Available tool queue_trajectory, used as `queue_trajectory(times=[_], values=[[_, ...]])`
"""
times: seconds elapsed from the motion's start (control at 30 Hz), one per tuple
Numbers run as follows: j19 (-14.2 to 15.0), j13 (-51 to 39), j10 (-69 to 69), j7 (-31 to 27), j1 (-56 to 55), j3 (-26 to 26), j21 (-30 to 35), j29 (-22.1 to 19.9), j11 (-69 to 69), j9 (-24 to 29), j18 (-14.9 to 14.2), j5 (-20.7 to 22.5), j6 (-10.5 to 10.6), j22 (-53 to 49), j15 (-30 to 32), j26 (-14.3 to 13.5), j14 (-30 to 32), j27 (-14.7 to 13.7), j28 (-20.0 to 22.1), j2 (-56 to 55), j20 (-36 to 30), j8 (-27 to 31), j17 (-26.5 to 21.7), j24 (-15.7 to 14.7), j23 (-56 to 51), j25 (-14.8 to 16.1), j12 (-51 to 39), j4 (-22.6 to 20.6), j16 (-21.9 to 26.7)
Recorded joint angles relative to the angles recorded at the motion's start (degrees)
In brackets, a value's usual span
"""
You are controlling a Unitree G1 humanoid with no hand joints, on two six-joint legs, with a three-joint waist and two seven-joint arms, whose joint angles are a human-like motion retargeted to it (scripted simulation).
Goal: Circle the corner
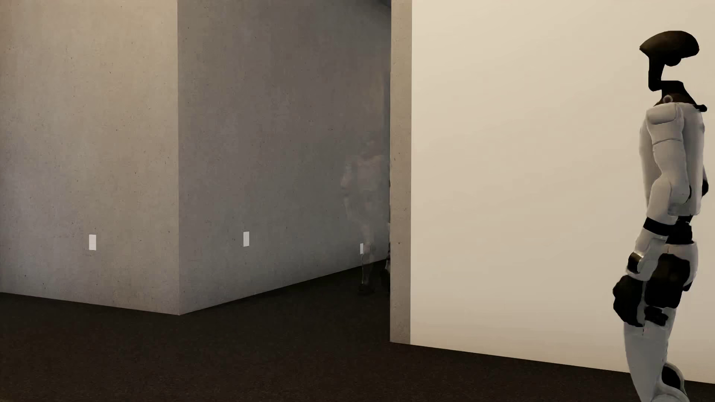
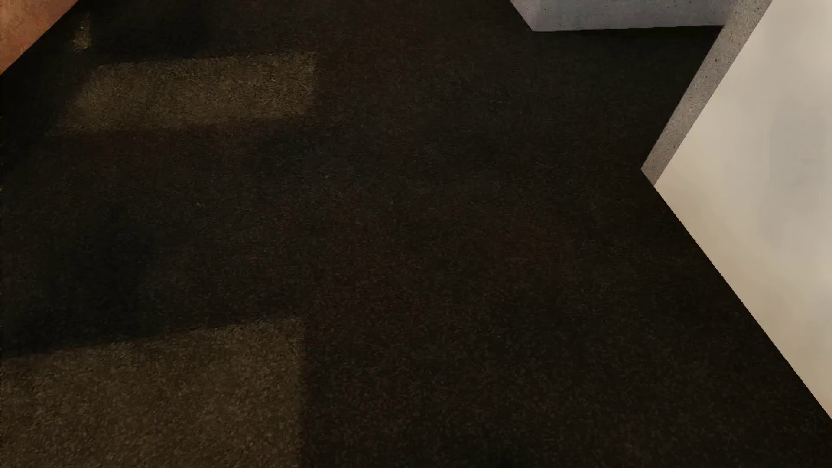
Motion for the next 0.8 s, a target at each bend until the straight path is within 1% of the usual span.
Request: queue_trajectory(times=[0.03,0.07,0.1,0.13,0.17,0.2,0.23,0.27,0.3,0.33,0.4,0.43,0.47,0.5,0.53,0.57,0.6,0.63,0.67,0.7,0.73,0.77,0.8], values=[[0.0,-0.47,1.3,0.0,-1.52,-1.5,0.27,0.0,0.8,-0.21,0.0,0.6,0.05,0.73,0.94,0.0,-1.37,0.0,0.0,-1.45,3.83,0.0,0.14,0.0,0.09,0.0,0.37,0.23,0.15],[0.0,0.75,-3.72,0.0,0.69,1.8,0.14,0.0,1.51,-1.02,0.0,1.44,0.84,0.51,0.51,0.0,-4.32,0.0,0.0,-0.93,5.47,0.0,-0.08,0.0,-0.47,0.0,2.17,0.32,-0.14],[0.0,0.01,15.24,0.0,-2.33,-0.26,0.27,0.0,2.09,-0.14,0.0,1.0,0.17,0.31,1.18,0.0,-11.52,0.0,0.0,-1.24,4.22,0.0,-0.3,0.0,-0.98,0.0,1.93,-0.1,0.29],[0.0,-0.12,19.14,0.0,-4.97,-0.12,0.57,0.0,3.04,0.43,0.0,1.3,0.23,0.33,0.7,0.0,-12.92,0.0,0.0,-0.86,4.59,0.0,-0.45,0.0,-1.89,0.0,2.58,0.04,0.26],[0.0,0.0,26.06,0.0,-8.92,0.65,-0.98,0.0,2.14,1.29,0.0,1.94,0.74,-0.24,-2.42,0.0,-12.44,0.0,0.0,0.84,4.31,0.0,-0.74,0.0,-3.52,0.0,3.16,0.72,0.39],[0.0,-1.04,32.89,0.0,-11.39,0.81,1.45,0.0,2.53,3.25,0.0,2.64,1.54,1.19,-3.86,0.0,-10.9,0.0,0.0,3.56,5.51,0.0,-1.58,0.0,-3.66,0.0,3.73,1.61,-0.39],[0.0,-2.19,39.42,0.0,-15.43,2.11,1.98,0.0,2.46,4.34,0.0,1.81,1.45,1.23,-4.83,0.0,-10.19,0.0,0.0,5.02,4.84,0.0,-2.18,0.0,-4.08,0.0,3.82,1.58,-0.83],[0.0,-2.53,40.47,0.0,-17.73,5.48,1.37,0.0,1.7,3.66,0.0,1.01,1.09,0.73,-6.56,0.0,-9.95,0.0,0.0,6.5,5.1,0.0,-1.81,0.0,-3.88,0.0,5.42,1.8,-0.85],[0.0,-3.99,39.47,0.0,-22.18,7.86,0.98,0.0,0.81,3.16,0.0,0.27,-0.01,0.98,-8.11,0.0,-9.61,0.0,0.0,6.72,4.55,0.0,-1.46,0.0,-3.42,0.0,5.87,1.76,-0.43],[0.0,-4.49,35.42,0.0,-23.49,9.05,0.79,0.0,-1.12,3.84,0.0,0.09,0.11,1.21,-9.99,0.0,-8.68,0.0,0.0,10.32,3.84,0.0,-1.48,0.0,-4.46,0.0,7.11,2.18,-0.23],[0.0,-6.03,29.2,0.0,-29.34,11.12,-0.34,0.0,-3.3,3.69,0.0,-0.99,-0.32,2.21,-15.28,0.0,-2.15,0.0,0.0,14.7,4.8,0.0,-1.68,0.0,-5.94,0.0,8.43,2.58,0.17],[0.0,-7.21,26.31,0.0,-31.6,11.68,-1.38,0.0,-3.56,4.1,0.0,-1.28,-0.41,4.02,-17.82,0.0,0.25,0.0,0.0,17.1,5.79,0.0,-1.45,0.0,-5.7,0.0,8.62,2.69,0.13],[0.0,-7.66,23.9,0.0,-33.43,12.84,-1.77,0.0,-3.76,4.19,0.0,-1.31,-0.27,5.19,-19.56,0.0,2.02,0.0,0.0,19.18,5.11,0.0,-1.96,0.0,-6.71,0.0,8.41,3.08,0.03],[0.0,-8.57,22.21,0.0,-34.96,14.18,-2.2,0.0,-3.7,4.43,0.0,-1.83,-0.43,5.88,-20.38,0.0,2.4,0.0,0.0,20.63,5.66,0.0,-1.79,0.0,-5.97,0.0,8.47,3.3,0.07],[0.0,-8.71,22.43,0.0,-35.82,14.91,-1.84,0.0,-3.7,4.67,0.0,-2.14,-0.29,6.19,-20.34,0.0,1.46,0.0,0.0,22.66,5.68,0.0,-2.18,0.0,-6.14,0.0,8.72,3.54,0.04],[0.0,-8.32,25.18,0.0,-36.6,16.15,-2.25,0.0,-3.83,4.57,0.0,-2.9,-0.47,6.12,-19.21,0.0,1.92,0.0,0.0,24.38,5.53,0.0,-1.74,0.0,-5.07,0.0,9.1,3.56,0.21],[0.0,-8.14,30.13,0.0,-37.88,17.69,0.26,0.0,-2.33,4.48,0.0,-4.05,-1.23,6.2,-16.63,0.0,1.76,0.0,0.0,24.93,4.79,0.0,-2.01,0.0,-4.18,0.0,8.96,3.3,0.72],[0.0,-7.06,33.82,0.0,-38.25,18.4,0.28,0.0,0.32,4.27,0.0,-5.95,-2.75,7.32,-11.38,0.0,0.35,0.0,0.0,24.63,3.31,0.0,-0.96,0.0,-1.97,0.0,8.29,2.24,0.82],[0.0,-4.39,36.7,0.0,-35.85,18.1,0.09,0.0,5.47,4.52,0.0,-6.62,-2.97,7.27,-3.84,0.0,-1.91,0.0,0.0,24.9,4.1,0.0,-0.96,0.0,-2.8,0.0,8.08,1.3,1.12],[0.0,-2.32,37.57,0.0,-33.87,17.19,-0.07,0.0,13.46,3.43,0.0,-7.4,-2.63,7.25,5.71,0.0,-4.58,0.0,0.0,21.22,5.35,0.0,-0.39,0.0,-1.61,0.0,7.93,0.68,0.52],[0.0,-1.6,37.15,0.0,-30.71,13.99,2.39,0.0,23.83,4.06,0.0,-7.64,-2.63,6.98,12.93,0.0,-6.6,0.0,0.0,16.71,6.63,0.0,-0.85,0.0,-1.11,0.0,7.22,-1.04,0.2],[0.0,-0.09,36.82,0.0,-28.53,12.16,1.82,0.0,37.15,3.87,0.0,-7.82,-2.27,5.27,13.67,0.0,-8.98,0.0,0.0,8.93,7.09,0.0,-1.36,0.0,-2.05,0.0,6.22,-1.87,-0.38],[0.0,0.4,34.55,0.0,-23.14,10.09,4.28,0.0,46.3,4.47,0.0,-7.41,-1.61,3.59,12.7,0.0,-10.18,0.0,0.0,3.37,6.94,0.0,-1.48,0.0,-0.13,0.0,5.61,-2.18,-0.17]])
